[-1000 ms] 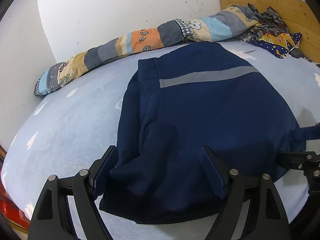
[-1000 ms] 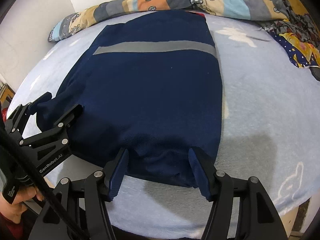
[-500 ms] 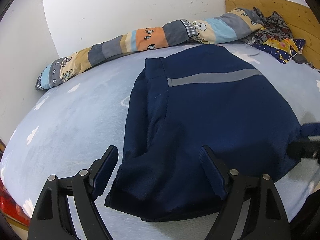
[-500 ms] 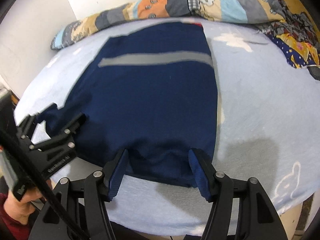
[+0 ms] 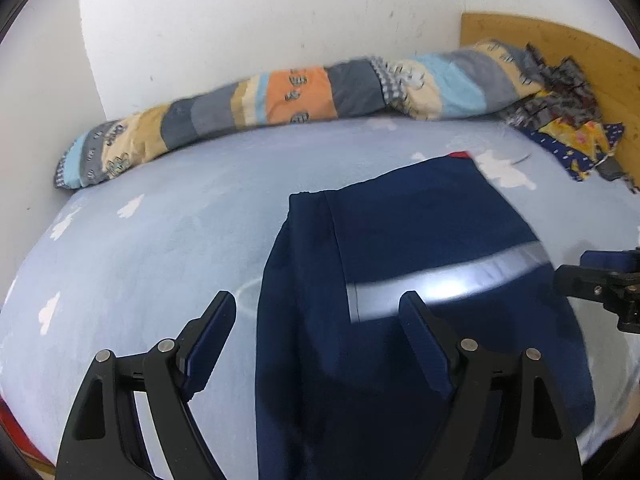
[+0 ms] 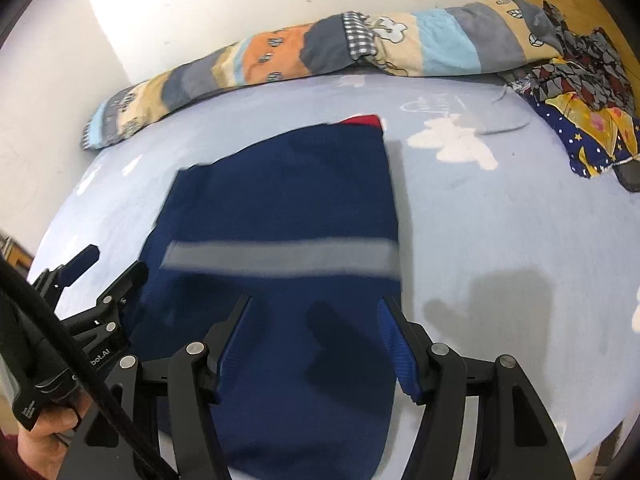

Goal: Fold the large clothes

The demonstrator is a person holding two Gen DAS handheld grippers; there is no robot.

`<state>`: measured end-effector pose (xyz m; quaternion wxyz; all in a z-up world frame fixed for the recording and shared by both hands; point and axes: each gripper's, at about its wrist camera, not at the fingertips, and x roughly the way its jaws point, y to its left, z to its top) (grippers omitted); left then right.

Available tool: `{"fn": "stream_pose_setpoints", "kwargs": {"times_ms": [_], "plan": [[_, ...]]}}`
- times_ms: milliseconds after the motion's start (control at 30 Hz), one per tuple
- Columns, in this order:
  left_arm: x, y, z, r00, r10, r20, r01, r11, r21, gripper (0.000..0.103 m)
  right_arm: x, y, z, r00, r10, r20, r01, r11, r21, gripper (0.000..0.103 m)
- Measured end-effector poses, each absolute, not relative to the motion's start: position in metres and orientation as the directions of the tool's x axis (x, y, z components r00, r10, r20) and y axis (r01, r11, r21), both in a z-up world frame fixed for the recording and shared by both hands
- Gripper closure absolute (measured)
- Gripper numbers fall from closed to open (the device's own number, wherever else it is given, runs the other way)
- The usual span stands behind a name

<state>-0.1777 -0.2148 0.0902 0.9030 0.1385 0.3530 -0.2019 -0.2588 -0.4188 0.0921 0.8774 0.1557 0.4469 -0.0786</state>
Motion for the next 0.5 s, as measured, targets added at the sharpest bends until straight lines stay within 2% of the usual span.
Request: {"fn": "stream_pose_setpoints", "kwargs": {"times_ms": [133, 200, 267, 367, 500], "plan": [[-0.136, -0.235, 0.060, 0.582, -0.206, -0.787, 0.452, 0.886, 0.102, 0.020, -0.222, -0.432, 0.074, 0.535, 0.006, -0.845, 0.311, 0.928, 0.204, 0.035], [-0.124, -0.241, 0.042, 0.544, -0.177, -0.820, 0.450, 0.886, 0.107, 0.014, -0.209, -0.435, 0.060, 0.503, 0.024, -0.864, 0.320, 0.923, 0.212, 0.031], [-0.116, -0.240, 0.036, 0.539, -0.179, -0.823, 0.427, 0.900, 0.084, 0.009, -0.203, -0.431, 0.056, 0.497, 0.028, -0.867, 0.312, 0.927, 0.208, 0.020], [-0.109, -0.233, 0.037, 0.504, -0.217, -0.836, 0.405, 0.914, 0.006, 0.009, -0.203, -0.421, 0.058, 0.485, -0.006, -0.875, 0.287, 0.946, 0.152, 0.019], [-0.127, -0.219, 0.070, 0.557, -0.308, -0.772, 0.409, 0.910, -0.068, 0.011, -0.224, -0.425, 0.076, 0.553, 0.076, -0.829, 0.294, 0.914, 0.280, 0.020]]}}
